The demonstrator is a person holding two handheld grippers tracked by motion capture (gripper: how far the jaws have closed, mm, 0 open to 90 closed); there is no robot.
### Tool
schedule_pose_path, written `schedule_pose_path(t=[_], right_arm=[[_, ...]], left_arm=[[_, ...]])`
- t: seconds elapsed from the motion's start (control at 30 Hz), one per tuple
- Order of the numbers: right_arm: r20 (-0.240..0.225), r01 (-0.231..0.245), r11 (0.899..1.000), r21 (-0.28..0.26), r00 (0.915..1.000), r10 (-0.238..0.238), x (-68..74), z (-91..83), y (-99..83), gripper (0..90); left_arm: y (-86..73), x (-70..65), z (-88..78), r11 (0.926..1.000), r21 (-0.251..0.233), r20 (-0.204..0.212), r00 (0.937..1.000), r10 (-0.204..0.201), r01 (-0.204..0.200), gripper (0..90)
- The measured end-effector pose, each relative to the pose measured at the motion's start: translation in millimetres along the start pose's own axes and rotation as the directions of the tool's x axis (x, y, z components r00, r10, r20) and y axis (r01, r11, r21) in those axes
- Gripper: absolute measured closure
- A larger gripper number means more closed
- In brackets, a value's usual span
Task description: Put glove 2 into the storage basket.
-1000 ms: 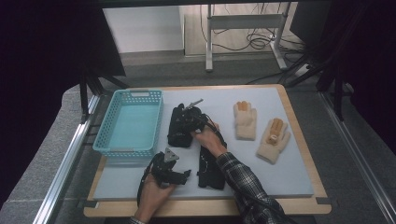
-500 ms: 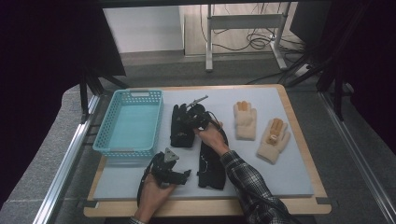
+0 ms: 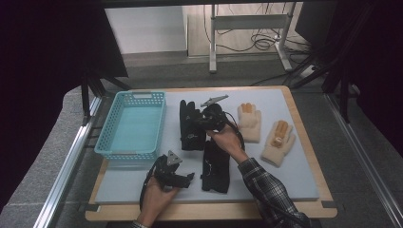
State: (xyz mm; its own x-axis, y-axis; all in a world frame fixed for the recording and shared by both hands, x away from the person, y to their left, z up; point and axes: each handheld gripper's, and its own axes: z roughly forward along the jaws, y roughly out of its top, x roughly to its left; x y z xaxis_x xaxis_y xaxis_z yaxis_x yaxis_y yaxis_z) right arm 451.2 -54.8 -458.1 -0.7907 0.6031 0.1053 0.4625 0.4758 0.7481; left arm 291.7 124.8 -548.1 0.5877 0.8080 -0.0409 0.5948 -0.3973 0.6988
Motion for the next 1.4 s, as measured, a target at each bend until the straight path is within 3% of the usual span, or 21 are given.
schedule_pose_path(t=[0.13, 0.53, 0.7, 0.83, 1.0, 1.23, 1.33, 1.4], right_arm=[[-0.006, 0.004, 1.0, -0.019, 1.0, -0.004, 3.1, -17.1, -5.0, 80.4], [-0.029, -0.057, 0.996, -0.066, 0.998, 0.056, 10.7, -76.1, -32.8, 80.2], [-0.013, -0.057, 0.994, -0.088, 0.9983, 0.056, 22.7, -105.3, -52.6, 80.1], [-0.013, -0.056, 0.994, -0.091, 0.9984, 0.055, 35.8, -117.7, -67.8, 80.0], [0.025, -0.041, 0.996, -0.075, 0.9988, 0.043, 50.3, -115.8, -93.1, 79.9], [0.099, -0.055, 0.997, -0.061, 0.9932, 0.061, 50.0, -94.3, -123.1, 78.6], [0.125, -0.048, 0.997, -0.053, 0.9906, 0.054, 51.8, -88.3, -128.7, 75.3], [0.119, -0.042, 0.998, -0.041, 0.9918, 0.047, 52.7, -80.7, -135.0, 62.8]], left_arm=[[0.0, -0.3, 0.3, 1.0, -0.005, 0.0, 1.0, -0.005, 0.005, 5.8], [0.0, -0.3, 0.4, 1.0, -0.007, 0.0, 1.0, -0.005, 0.005, 5.8], [0.1, -0.5, 0.4, 0.9999, -0.007, 0.0, 1.0, -0.008, 0.008, 5.8], [0.1, -0.7, 0.4, 0.9999, -0.006, 0.001, 0.9999, -0.011, 0.011, 5.8], [0.0, -0.4, 0.3, 1.0, -0.004, 0.0, 1.0, -0.006, 0.006, 5.8], [0.0, -0.6, 0.3, 0.9999, -0.006, -0.001, 1.0, -0.009, 0.009, 5.8], [0.0, -0.7, 0.3, 0.9999, -0.007, -0.001, 1.0, -0.01, 0.01, 5.8], [0.0, -0.4, 0.1, 1.0, -0.004, 0.0, 1.0, -0.006, 0.006, 5.8]])
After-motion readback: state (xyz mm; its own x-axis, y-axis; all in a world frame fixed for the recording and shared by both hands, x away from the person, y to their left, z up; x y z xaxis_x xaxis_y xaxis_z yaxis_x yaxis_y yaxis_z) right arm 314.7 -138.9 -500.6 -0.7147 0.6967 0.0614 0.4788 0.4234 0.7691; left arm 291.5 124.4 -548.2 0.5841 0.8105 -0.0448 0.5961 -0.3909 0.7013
